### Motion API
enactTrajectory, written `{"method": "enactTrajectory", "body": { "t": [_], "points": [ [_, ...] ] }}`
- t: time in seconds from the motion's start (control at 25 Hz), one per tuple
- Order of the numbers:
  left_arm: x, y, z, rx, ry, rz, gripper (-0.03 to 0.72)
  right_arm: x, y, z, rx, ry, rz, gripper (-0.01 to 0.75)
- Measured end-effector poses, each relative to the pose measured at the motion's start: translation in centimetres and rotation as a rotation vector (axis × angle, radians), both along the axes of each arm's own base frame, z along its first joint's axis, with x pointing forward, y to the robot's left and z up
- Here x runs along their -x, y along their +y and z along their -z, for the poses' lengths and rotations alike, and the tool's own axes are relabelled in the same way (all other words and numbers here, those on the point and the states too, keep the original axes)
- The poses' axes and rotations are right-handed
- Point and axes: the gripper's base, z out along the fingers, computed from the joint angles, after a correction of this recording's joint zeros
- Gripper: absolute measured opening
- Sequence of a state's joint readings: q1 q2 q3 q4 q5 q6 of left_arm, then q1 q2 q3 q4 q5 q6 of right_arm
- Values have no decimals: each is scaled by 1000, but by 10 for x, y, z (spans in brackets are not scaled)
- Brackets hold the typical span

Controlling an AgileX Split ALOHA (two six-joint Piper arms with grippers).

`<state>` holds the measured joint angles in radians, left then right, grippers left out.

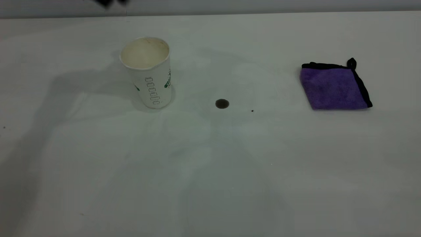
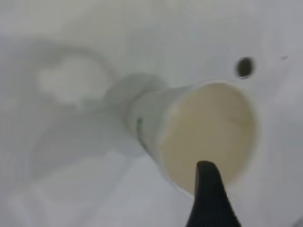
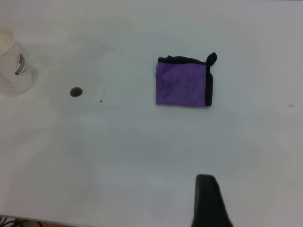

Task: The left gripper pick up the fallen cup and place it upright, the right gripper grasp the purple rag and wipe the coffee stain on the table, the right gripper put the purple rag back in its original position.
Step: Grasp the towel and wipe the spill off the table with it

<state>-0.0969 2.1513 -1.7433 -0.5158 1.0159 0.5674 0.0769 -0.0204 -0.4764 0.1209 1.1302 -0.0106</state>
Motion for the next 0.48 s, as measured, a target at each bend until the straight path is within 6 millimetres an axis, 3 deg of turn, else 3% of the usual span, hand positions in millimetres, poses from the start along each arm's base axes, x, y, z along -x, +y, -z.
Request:
{"method": "enactTrajectory", "body": {
  "t": [0.2,0.36,0.48],
  "points": [
    [37,2,-98,32,-124,-16,512,0,0,0,0,0,0,524],
    [73,5,-154,50,-192,-24,512,0,0,0,0,0,0,524],
    [93,7,-184,60,-258,-45,513,0,0,0,0,0,0,524]
  ]
}}
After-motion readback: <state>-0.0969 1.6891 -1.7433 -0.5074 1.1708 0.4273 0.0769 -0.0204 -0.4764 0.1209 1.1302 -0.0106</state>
